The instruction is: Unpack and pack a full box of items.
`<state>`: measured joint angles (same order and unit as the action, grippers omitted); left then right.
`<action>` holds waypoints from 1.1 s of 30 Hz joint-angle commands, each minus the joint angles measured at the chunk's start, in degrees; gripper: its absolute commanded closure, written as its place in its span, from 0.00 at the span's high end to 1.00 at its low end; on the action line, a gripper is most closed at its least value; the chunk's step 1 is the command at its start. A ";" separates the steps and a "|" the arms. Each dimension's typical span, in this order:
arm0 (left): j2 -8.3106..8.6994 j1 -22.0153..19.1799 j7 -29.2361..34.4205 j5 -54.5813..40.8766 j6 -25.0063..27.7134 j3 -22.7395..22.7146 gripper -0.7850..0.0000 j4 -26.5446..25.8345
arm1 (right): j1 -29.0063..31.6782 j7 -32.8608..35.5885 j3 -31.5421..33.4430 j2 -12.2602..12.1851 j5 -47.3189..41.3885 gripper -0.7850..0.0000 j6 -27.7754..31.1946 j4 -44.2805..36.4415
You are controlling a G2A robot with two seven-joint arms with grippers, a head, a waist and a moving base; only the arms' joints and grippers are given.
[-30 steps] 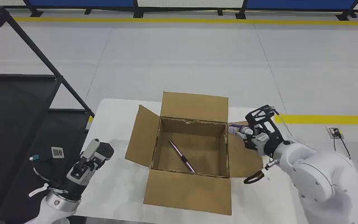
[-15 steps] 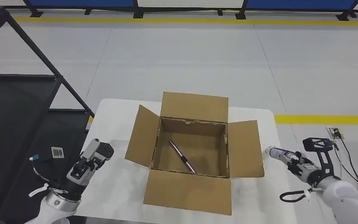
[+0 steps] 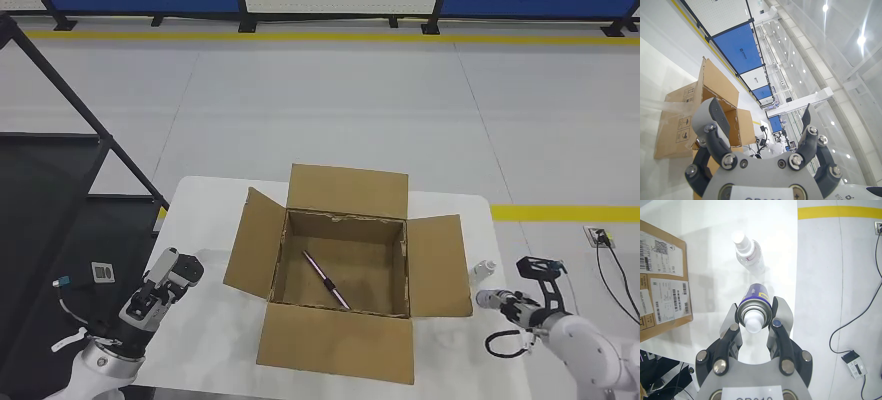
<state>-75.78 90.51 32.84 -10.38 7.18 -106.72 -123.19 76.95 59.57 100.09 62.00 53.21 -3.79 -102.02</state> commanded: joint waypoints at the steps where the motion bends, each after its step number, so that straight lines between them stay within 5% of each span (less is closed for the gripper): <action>1: 0.00 0.00 0.00 0.00 0.00 0.00 1.00 0.00 | -1.10 0.45 -0.84 -0.03 0.49 0.00 -0.25 1.15; 11: 0.00 0.00 0.00 0.00 0.00 0.00 1.00 0.00 | -5.64 2.89 -4.59 -0.24 1.65 0.00 0.60 6.26; 12: 0.00 0.00 0.00 0.00 0.00 0.00 1.00 0.00 | -5.93 2.94 -4.77 -0.25 1.58 0.10 0.58 6.56; 14: 0.00 0.00 0.00 0.00 0.00 0.00 1.00 0.00 | -6.29 3.03 -5.02 -0.30 1.68 0.45 0.58 6.94; 15: 0.00 0.00 0.00 0.00 0.00 0.00 1.00 0.00 | -6.44 3.14 -5.11 -0.32 1.54 0.84 0.58 7.07; 16: 0.00 0.00 0.00 0.00 0.00 0.00 1.00 0.00 | -6.57 3.22 -5.18 -0.34 1.53 1.00 0.57 7.19; 26: 0.00 0.00 0.00 0.00 0.00 0.00 1.00 0.00 | -7.45 2.40 -4.99 -0.65 2.13 1.00 -0.29 6.06; 33: 0.00 0.00 0.00 0.00 0.00 0.00 1.00 0.00 | -3.52 -5.21 -0.58 -0.92 4.81 1.00 -2.51 -9.13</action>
<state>-75.78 90.51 32.84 -10.38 7.18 -106.72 -123.19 72.94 55.44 99.25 61.08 57.59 -6.27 -108.22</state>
